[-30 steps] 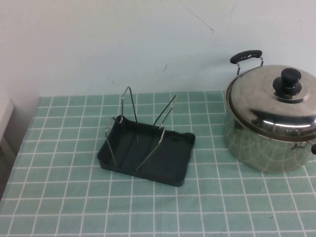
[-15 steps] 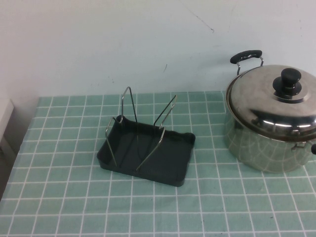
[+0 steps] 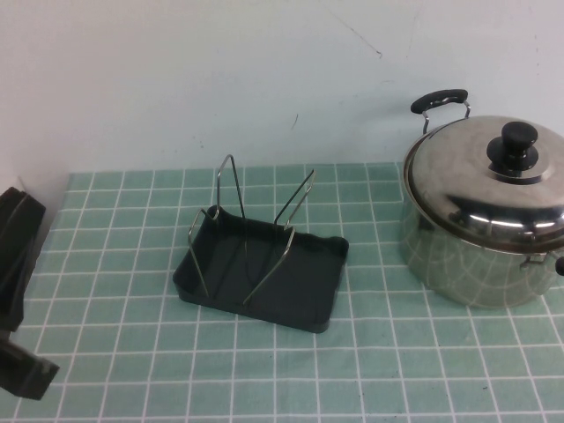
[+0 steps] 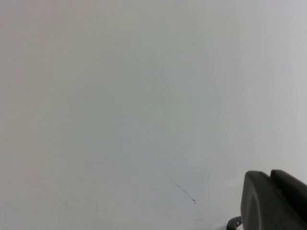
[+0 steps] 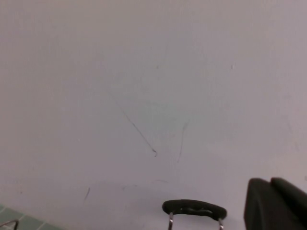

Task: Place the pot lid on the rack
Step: Open the pot

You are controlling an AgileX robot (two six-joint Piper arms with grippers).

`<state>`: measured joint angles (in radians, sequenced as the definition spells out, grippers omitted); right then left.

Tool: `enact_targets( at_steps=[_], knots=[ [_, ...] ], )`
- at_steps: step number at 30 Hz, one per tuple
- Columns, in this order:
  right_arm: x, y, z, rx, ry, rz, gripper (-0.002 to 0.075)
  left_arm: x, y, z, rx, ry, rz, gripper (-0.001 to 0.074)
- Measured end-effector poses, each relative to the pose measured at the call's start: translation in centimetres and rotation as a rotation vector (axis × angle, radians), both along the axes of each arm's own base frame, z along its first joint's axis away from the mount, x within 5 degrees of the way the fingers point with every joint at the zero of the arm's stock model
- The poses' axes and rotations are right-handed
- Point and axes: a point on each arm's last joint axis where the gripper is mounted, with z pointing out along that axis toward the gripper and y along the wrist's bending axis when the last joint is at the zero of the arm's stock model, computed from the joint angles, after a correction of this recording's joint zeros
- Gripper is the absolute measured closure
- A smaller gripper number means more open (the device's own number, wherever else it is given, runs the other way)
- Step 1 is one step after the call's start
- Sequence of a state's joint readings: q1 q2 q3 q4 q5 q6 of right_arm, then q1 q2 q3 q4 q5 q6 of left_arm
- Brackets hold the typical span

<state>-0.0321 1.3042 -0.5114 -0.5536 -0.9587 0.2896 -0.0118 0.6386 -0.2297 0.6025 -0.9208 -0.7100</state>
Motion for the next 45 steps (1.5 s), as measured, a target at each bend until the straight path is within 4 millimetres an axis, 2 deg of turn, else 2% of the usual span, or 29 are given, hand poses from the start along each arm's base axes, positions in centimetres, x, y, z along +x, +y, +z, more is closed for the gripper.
enact_targets(
  at_steps=[3, 7, 14, 16, 19, 30, 33, 37, 45],
  knots=[
    [2.3, 0.4, 0.1, -0.018, 0.051, 0.05, 0.0713, 0.1, 0.0, -0.1, 0.009, 0.01, 0.001, 0.0738],
    [4.8, 0.9, 0.1, -0.112, 0.121, 0.131, 0.0617, 0.2, 0.1, -0.4, 0.007, 0.045, 0.015, 0.0738],
    [6.9, 0.6, -0.2, -0.232, 0.19, 0.117, 0.0215, 0.5, 0.3, -0.8, -0.011, 0.118, 0.034, 0.0738],
    [7.3, 0.5, -0.4, -0.249, 0.208, 0.099, 0.0153, 0.6, 0.2, -1.0, 0.003, 0.123, 0.033, 0.0738],
    [7.9, 0.3, -1.4, -0.251, 0.248, 0.084, 0.0115, 0.5, 0.1, -1.1, 0.027, 0.126, 0.029, 0.0738],
    [9.3, 0.2, -4.5, -0.205, 0.33, 0.09, 0.0109, 0.5, -0.1, -1.3, 0.075, 0.13, 0.019, 0.0738],
    [9.4, 0.3, -4.9, -0.199, 0.334, 0.096, 0.0183, 0.5, 0.0, -1.4, 0.061, 0.146, 0.019, 0.0738],
    [9.5, 0.3, -5.1, -0.189, 0.338, 0.093, 0.0367, 0.6, 0.0, -1.4, 0.037, 0.166, 0.014, 0.0738],
    [9.6, 0.3, -5.0, -0.178, 0.332, 0.091, 0.0375, 0.6, 0.0, -1.4, -0.094, 0.239, -0.038, 0.0738]
  ],
)
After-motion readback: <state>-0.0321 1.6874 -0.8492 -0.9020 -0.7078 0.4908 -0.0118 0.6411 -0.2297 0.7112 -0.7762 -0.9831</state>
